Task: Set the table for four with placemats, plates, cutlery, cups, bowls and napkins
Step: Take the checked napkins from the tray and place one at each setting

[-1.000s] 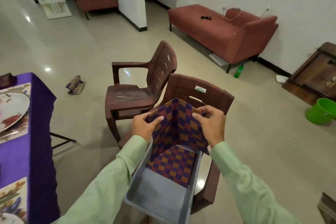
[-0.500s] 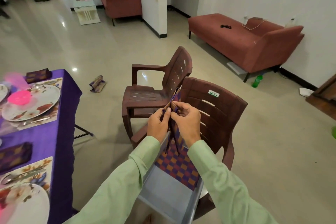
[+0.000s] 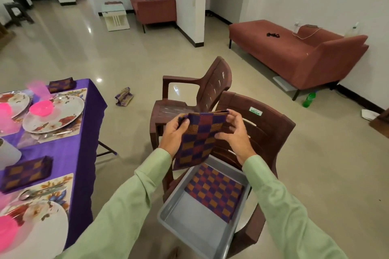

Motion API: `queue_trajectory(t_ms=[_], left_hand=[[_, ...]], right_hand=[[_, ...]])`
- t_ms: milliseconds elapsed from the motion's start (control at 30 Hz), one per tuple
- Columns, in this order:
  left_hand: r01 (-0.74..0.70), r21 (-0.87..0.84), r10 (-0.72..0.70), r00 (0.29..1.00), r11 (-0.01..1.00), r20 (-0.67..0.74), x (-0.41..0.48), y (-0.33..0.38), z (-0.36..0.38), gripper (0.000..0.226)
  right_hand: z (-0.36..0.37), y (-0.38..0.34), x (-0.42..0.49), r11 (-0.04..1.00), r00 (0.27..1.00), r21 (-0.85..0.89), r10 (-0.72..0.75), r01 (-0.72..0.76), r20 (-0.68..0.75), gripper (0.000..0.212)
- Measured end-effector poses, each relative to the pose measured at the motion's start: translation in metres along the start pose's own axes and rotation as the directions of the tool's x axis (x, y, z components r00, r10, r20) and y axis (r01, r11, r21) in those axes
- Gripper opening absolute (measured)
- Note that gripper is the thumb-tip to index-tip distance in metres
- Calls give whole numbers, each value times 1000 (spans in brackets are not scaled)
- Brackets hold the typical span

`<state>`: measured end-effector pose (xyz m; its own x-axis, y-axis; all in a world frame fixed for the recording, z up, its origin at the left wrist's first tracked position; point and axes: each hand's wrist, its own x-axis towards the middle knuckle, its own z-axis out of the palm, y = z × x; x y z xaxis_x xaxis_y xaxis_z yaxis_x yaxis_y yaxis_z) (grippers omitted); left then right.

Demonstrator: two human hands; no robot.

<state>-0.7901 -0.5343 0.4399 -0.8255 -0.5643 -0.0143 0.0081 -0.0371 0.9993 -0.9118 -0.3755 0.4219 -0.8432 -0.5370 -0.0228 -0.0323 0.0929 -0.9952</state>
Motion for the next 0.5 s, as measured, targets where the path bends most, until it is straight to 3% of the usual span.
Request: queue_trajectory(t_ms=[67, 133, 233, 333, 433, 500], left_hand=[[-5, -36, 8, 998, 999, 58, 1, 16, -8, 19], [-19, -88, 28, 994, 996, 103, 6, 30, -19, 18], [-40, -161, 58, 993, 986, 105, 6, 34, -37, 16], [30, -103, -21, 997, 994, 81, 0, 6, -49, 36], [57, -105, -64, 996, 993, -65, -5, -14, -52, 32], [-7, -92, -6, 991, 996, -135, -4, -13, -58, 24]], right_hand=[[1, 3, 5, 999, 977, 12, 38, -41, 208, 69], [7, -1, 10, 997, 956, 75, 3, -26, 293, 56], [19, -15, 13, 986, 959, 160, -80, 37, 273, 35], [28, -20, 18, 980, 963, 196, -85, 34, 257, 28], [33, -23, 25, 981, 946, 191, -104, 46, 307, 26], [35, -28, 27, 977, 913, 209, -132, 53, 386, 24]])
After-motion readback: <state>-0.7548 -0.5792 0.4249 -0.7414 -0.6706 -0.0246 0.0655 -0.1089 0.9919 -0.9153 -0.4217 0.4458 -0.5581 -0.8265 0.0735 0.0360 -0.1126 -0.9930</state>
